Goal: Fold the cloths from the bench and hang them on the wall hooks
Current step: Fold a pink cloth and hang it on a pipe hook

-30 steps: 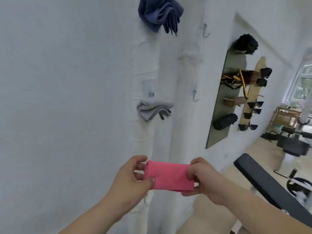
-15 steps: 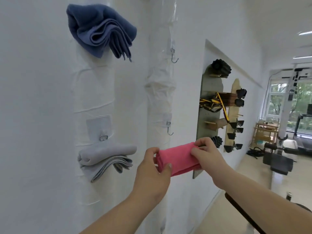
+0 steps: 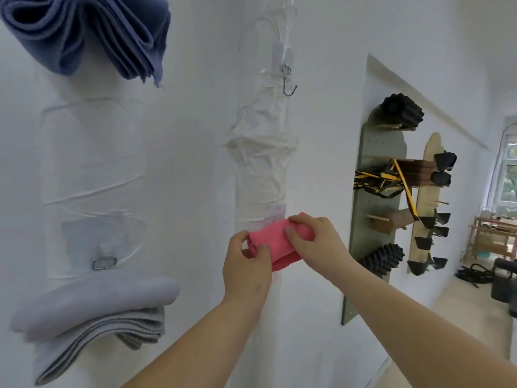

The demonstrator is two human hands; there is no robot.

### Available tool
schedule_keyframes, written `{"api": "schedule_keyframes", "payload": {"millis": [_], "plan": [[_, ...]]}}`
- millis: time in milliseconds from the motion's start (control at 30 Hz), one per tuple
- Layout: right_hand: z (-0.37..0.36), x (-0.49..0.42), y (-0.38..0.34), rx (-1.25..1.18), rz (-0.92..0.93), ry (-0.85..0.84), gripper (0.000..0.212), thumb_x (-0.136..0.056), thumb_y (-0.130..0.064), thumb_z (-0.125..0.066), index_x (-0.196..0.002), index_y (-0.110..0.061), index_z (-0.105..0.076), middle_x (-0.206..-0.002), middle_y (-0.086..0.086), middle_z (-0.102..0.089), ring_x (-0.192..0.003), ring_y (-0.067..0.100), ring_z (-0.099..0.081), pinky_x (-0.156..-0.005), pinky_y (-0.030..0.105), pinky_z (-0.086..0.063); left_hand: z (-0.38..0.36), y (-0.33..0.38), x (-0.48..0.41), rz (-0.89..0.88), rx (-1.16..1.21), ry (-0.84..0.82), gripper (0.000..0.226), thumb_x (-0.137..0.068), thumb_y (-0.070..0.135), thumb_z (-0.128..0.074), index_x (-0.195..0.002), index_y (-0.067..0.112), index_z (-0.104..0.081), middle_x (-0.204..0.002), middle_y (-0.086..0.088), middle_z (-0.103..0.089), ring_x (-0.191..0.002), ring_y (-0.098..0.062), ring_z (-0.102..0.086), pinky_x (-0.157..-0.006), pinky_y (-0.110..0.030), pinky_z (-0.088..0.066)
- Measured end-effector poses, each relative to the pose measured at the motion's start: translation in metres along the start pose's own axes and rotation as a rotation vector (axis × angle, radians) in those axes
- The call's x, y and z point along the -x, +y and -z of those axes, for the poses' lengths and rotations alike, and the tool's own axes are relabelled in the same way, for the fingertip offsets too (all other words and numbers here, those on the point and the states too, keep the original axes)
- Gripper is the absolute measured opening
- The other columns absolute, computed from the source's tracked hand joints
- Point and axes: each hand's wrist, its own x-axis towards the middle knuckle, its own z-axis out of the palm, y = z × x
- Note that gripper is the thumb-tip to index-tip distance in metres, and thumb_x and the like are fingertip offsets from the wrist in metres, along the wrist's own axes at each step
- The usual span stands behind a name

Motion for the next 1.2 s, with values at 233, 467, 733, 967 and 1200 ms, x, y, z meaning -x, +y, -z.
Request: {"api": "schedule_keyframes", "payload": {"millis": [233, 467, 733, 967, 1200], "plan": [[-0.002, -0.018, 0.012, 0.100, -0.087, -0.143, 0.040, -0.089, -0.046, -0.058, -0.062, -0.020, -0.071, -0.053, 0.009, -0.066, -0.048, 0.014, -0.059, -0.059, 0.039, -0.056, 0.003, -0.026, -0.020, -0.184, -0.226, -0.032, 0.037, -0.089, 0.017, -0.066, -0.112, 0.042, -0.052, -0.129, 0.004, -0.049, -0.100, -0.009, -0.064, -0.080, -0.030, -0.060], [-0.003, -0.022, 0.004, 0.240, -0.044, -0.149, 0.034, -0.094, -0.042, -0.054, -0.077, -0.016, -0.067, -0.068, 0.004, -0.069, -0.069, 0.022, -0.068, -0.062, 0.030, -0.051, 0.010, -0.034, -0.022, -0.876, -0.841, -0.215, 0.038, -0.096, 0.013, -0.058, -0.132, 0.025, -0.063, -0.144, 0.014, -0.056, -0.128, -0.011, -0.050, -0.104, -0.029, -0.051], [0.004, -0.011, 0.015, -0.056, -0.108, -0.197, 0.029, -0.099, -0.031, -0.050, -0.089, -0.019, -0.074, -0.090, 0.005, -0.076, -0.088, 0.024, -0.070, -0.086, 0.042, -0.056, 0.012, -0.030, -0.015, -0.672, -0.818, -0.308, 0.036, -0.104, 0.022, -0.040, -0.135, 0.024, -0.058, -0.141, 0.010, -0.056, -0.115, -0.017, -0.053, -0.101, -0.024, -0.041], [-0.009, 0.005, 0.028, -0.224, -0.143, -0.139, 0.031, -0.104, -0.024, -0.046, -0.098, -0.021, -0.076, -0.093, 0.002, -0.077, -0.090, 0.023, -0.071, -0.087, 0.038, -0.057, 0.013, -0.037, -0.004, -0.616, -0.813, -0.358, 0.049, -0.107, 0.039, -0.036, -0.155, 0.028, -0.036, -0.160, 0.018, -0.035, -0.136, -0.007, -0.039, -0.104, -0.012, -0.025], [-0.011, 0.016, 0.019, -0.208, -0.186, -0.139, 0.031, -0.107, -0.030, -0.040, -0.106, -0.025, -0.071, -0.098, 0.000, -0.075, -0.090, 0.014, -0.069, -0.084, 0.029, -0.055, 0.015, -0.040, 0.000, -0.505, -0.863, -0.423, 0.063, -0.106, 0.047, -0.035, -0.162, 0.035, -0.012, -0.169, 0.021, -0.009, -0.154, -0.002, -0.016, -0.124, -0.024, -0.021]]}}
